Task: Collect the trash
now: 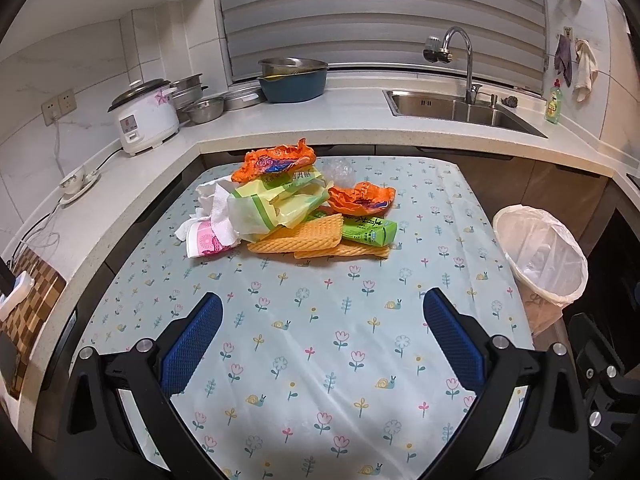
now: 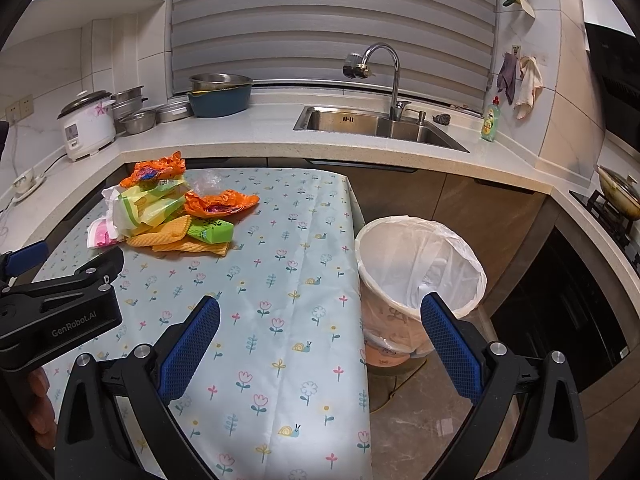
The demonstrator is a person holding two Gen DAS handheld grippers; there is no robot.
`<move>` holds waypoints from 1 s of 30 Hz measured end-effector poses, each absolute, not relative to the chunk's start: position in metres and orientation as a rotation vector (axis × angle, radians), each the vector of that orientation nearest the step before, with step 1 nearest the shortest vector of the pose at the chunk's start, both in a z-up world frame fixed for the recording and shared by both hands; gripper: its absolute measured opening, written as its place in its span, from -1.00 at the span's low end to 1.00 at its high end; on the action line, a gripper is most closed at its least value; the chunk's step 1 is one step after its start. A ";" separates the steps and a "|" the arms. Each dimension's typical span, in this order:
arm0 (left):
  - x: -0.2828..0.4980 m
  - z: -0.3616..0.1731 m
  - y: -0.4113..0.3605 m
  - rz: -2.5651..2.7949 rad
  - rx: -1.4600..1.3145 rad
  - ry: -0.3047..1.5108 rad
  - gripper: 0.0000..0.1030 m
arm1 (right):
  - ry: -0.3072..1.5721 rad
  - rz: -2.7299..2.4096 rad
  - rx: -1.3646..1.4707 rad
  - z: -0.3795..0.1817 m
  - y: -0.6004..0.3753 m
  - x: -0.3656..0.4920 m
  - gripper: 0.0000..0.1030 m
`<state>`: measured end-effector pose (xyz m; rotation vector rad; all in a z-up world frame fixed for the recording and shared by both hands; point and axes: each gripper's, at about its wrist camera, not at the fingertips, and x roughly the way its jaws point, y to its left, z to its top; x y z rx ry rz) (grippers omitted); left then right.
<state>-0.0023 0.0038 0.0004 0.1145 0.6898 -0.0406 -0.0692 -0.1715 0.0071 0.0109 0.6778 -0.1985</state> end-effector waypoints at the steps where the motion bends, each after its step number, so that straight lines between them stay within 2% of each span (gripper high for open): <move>1: -0.002 0.001 0.003 -0.040 0.114 0.689 0.86 | 0.678 -0.199 0.010 0.007 -0.171 -0.069 0.87; 30: -0.001 0.004 0.009 -0.033 0.116 0.687 0.86 | 0.674 -0.192 -0.004 0.014 -0.162 -0.066 0.87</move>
